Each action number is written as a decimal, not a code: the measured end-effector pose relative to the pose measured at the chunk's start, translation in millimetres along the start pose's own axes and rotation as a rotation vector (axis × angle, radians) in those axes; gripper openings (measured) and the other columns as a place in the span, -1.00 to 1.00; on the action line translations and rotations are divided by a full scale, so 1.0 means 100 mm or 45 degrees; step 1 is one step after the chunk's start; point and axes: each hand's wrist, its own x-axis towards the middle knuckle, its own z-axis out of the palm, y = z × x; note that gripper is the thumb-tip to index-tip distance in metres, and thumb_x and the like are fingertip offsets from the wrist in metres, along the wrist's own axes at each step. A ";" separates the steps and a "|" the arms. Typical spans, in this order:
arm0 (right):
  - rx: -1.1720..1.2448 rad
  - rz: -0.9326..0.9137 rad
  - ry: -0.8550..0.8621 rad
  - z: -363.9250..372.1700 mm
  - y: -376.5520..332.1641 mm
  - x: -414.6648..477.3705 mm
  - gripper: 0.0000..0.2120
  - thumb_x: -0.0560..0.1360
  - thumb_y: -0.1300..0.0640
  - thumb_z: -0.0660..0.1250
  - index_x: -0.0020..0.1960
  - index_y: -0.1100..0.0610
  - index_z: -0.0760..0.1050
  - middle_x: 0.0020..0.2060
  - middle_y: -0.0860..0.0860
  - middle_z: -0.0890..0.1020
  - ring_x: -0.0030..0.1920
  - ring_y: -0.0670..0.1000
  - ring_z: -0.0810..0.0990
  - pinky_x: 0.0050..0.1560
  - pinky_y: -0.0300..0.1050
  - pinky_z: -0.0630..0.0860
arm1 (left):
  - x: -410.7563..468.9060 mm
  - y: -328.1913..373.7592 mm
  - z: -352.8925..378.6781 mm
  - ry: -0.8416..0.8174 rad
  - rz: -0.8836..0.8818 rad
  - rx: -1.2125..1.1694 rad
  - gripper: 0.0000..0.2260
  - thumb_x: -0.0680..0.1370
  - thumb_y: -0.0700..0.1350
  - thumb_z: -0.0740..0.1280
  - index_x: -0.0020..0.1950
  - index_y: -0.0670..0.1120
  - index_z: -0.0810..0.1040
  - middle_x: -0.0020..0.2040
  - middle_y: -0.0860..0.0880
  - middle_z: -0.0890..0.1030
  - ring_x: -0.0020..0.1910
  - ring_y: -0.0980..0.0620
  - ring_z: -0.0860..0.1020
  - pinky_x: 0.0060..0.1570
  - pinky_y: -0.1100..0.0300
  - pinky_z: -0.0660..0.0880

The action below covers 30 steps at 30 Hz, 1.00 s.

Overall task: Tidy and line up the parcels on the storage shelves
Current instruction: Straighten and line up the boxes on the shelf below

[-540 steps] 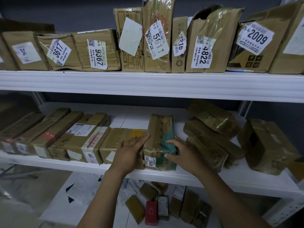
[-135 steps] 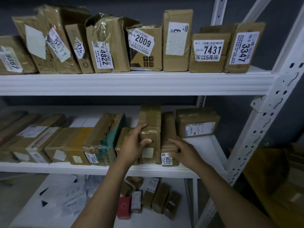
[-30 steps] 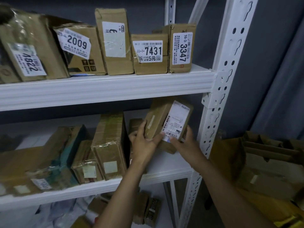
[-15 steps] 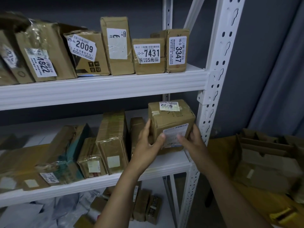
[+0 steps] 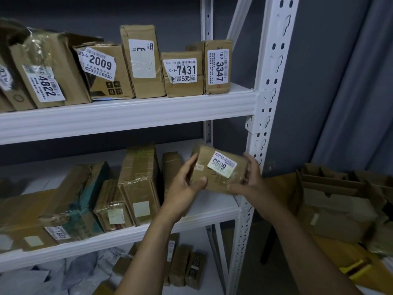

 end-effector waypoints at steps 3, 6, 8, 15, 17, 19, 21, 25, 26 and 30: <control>-0.147 0.082 -0.045 0.06 0.12 -0.02 -0.16 0.41 0.21 0.50 0.43 -0.23 0.06 0.16 -0.22 0.47 0.14 -0.16 0.52 0.12 -0.12 0.52 | 0.05 -0.09 -0.03 0.016 0.053 0.122 -0.49 0.53 -0.26 0.38 0.41 0.08 0.37 0.21 0.04 0.57 0.13 0.23 0.57 -0.04 0.39 0.50; -0.258 0.128 0.011 0.11 0.20 0.02 -0.47 0.42 0.11 0.50 0.27 -0.08 0.31 0.11 -0.09 0.56 0.05 -0.16 0.56 -0.15 -0.30 0.53 | 0.12 -0.21 -0.07 0.023 0.073 0.400 -0.45 0.47 -0.21 0.45 0.40 0.13 0.40 0.31 0.01 0.50 0.26 0.12 0.49 0.20 0.22 0.49; -0.375 0.162 -0.025 0.13 0.30 0.06 -0.55 0.42 0.09 0.50 0.21 0.00 0.36 0.05 -0.10 0.57 -0.02 -0.18 0.57 -0.21 -0.33 0.51 | 0.16 -0.29 -0.06 -0.018 0.091 0.536 -0.42 0.45 -0.23 0.47 0.40 0.09 0.42 0.40 0.05 0.41 0.37 0.13 0.37 0.33 0.35 0.32; -0.539 0.092 -0.091 0.22 0.53 0.17 -0.37 0.40 0.13 0.52 0.37 0.03 0.30 0.17 -0.10 0.49 0.19 -0.05 0.52 0.16 -0.08 0.51 | 0.18 -0.49 -0.04 -0.123 0.142 0.812 -0.49 0.46 -0.30 0.43 0.37 0.02 0.48 0.47 0.13 0.28 0.42 0.20 0.25 0.20 0.64 0.17; -0.524 -0.001 -0.103 0.23 0.52 0.22 -0.13 0.37 0.11 0.53 0.51 -0.14 0.10 0.28 -0.11 0.39 0.28 -0.07 0.43 0.25 -0.02 0.46 | 0.15 -0.52 -0.08 -0.082 0.165 0.856 -0.40 0.48 -0.26 0.42 0.47 0.06 0.36 0.49 0.14 0.22 0.42 0.23 0.21 0.31 0.48 0.16; -0.662 -0.077 -0.140 0.24 0.52 0.29 -0.10 0.39 0.06 0.51 0.52 -0.24 0.03 0.42 -0.09 0.26 0.39 -0.05 0.29 0.36 0.02 0.35 | 0.12 -0.55 -0.13 -0.015 0.176 0.909 -0.32 0.49 -0.20 0.43 0.53 0.08 0.23 0.53 0.11 0.16 0.46 0.18 0.17 0.40 0.35 0.14; -0.848 -0.109 -0.201 0.24 0.51 0.37 -0.27 0.46 0.04 0.45 0.51 -0.19 0.15 0.54 -0.05 0.10 0.51 -0.01 0.12 0.45 0.00 0.19 | 0.09 -0.61 -0.19 0.059 0.163 1.038 -0.28 0.50 -0.15 0.42 0.56 0.06 0.14 0.56 0.06 0.13 0.52 0.07 0.12 0.48 0.19 0.11; -0.897 -0.080 -0.187 0.20 0.55 0.50 -0.33 0.46 0.04 0.45 0.49 -0.01 0.26 0.55 -0.07 0.08 0.51 -0.01 0.17 0.49 -0.02 0.18 | 0.07 -0.76 -0.30 0.066 0.035 1.335 -0.22 0.52 -0.07 0.40 0.59 -0.06 -0.02 0.59 -0.04 0.03 0.56 -0.02 -0.06 0.50 0.15 -0.03; -0.874 -0.071 -0.191 0.21 0.56 0.52 -0.32 0.44 0.03 0.47 0.48 0.00 0.27 0.55 -0.07 0.10 0.49 -0.01 0.22 0.47 0.04 0.24 | 0.06 -0.80 -0.31 0.043 -0.001 1.385 -0.21 0.52 -0.06 0.39 0.59 -0.08 -0.04 0.59 -0.06 0.00 0.56 -0.03 -0.09 0.49 0.17 -0.05; -0.877 -0.097 -0.259 0.28 0.53 0.57 -0.33 0.44 0.06 0.48 0.47 0.02 0.27 0.56 -0.06 0.05 0.51 -0.03 0.17 0.47 0.01 0.24 | 0.02 -0.87 -0.31 0.058 0.032 1.502 -0.33 0.59 -0.09 0.29 0.59 -0.11 -0.03 0.59 -0.08 -0.03 0.57 -0.03 -0.12 0.48 0.21 -0.12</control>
